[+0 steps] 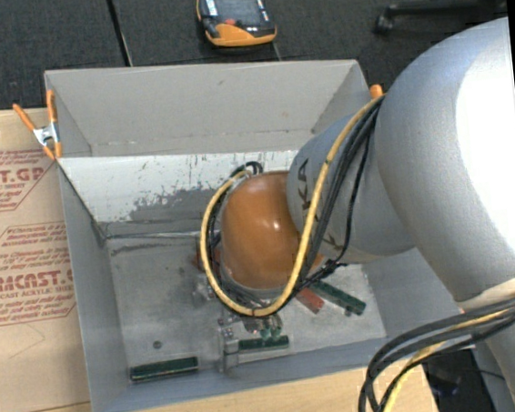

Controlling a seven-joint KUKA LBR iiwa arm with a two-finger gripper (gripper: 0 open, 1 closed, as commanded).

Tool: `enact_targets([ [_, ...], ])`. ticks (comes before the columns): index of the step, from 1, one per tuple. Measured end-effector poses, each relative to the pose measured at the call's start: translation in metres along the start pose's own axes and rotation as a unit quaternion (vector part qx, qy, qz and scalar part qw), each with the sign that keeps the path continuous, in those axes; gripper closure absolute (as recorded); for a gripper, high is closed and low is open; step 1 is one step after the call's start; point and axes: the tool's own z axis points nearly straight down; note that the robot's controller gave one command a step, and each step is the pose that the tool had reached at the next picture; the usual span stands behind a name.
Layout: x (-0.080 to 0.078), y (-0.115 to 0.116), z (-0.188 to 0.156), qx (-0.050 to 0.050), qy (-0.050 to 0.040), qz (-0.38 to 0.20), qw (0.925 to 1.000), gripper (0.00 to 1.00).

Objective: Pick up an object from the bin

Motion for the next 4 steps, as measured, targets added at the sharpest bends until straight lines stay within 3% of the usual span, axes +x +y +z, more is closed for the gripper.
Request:
enact_targets([
  [1, -0.002, -0.021, -0.029, 0.000, 0.0022, 0.055, 0.9985, 0.00],
  [2, 0.012, -0.048, -0.017, 0.000, 0.0014, 0.015, 0.9999, 0.00],
  [3, 0.010, -0.046, 0.011, -0.001, -0.0033, 0.074, 0.9973, 0.00],
  [4, 0.010, -0.038, 0.012, 0.000, 0.0010, 0.028, 0.9996, 1.00],
])
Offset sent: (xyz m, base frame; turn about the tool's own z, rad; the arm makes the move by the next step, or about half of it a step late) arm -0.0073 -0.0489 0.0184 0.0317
